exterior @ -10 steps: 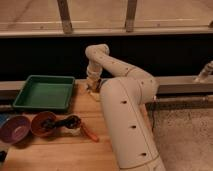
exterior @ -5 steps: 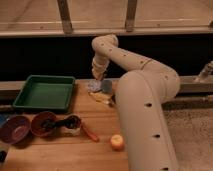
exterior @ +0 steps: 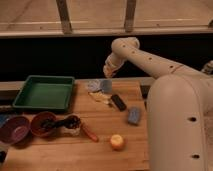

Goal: Stack cups on top of each other

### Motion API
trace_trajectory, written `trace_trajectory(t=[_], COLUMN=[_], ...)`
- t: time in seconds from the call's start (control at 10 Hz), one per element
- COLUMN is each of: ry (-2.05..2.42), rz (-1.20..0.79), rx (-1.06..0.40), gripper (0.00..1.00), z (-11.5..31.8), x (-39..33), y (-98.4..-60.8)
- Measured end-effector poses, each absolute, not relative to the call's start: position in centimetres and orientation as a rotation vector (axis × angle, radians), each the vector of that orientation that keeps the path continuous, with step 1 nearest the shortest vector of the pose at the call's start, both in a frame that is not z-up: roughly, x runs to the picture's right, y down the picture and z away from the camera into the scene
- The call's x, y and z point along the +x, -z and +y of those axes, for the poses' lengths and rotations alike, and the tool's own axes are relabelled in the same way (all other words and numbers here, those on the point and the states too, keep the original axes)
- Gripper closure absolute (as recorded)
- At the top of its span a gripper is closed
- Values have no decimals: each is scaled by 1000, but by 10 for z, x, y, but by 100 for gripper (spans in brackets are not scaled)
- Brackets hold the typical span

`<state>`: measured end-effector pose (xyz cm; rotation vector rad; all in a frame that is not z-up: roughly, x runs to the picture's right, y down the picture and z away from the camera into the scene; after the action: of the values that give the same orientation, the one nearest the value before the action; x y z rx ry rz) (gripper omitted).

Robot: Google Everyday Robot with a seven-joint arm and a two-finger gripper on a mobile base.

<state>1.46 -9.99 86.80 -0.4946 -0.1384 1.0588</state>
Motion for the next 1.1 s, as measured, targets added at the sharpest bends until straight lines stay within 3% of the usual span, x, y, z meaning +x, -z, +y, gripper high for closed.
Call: trace_trajectory(t=[1.1], ry=[-1031], rz=[-128], rx=[-601], gripper=[100], z=[-66], x=[-6], y=[-898])
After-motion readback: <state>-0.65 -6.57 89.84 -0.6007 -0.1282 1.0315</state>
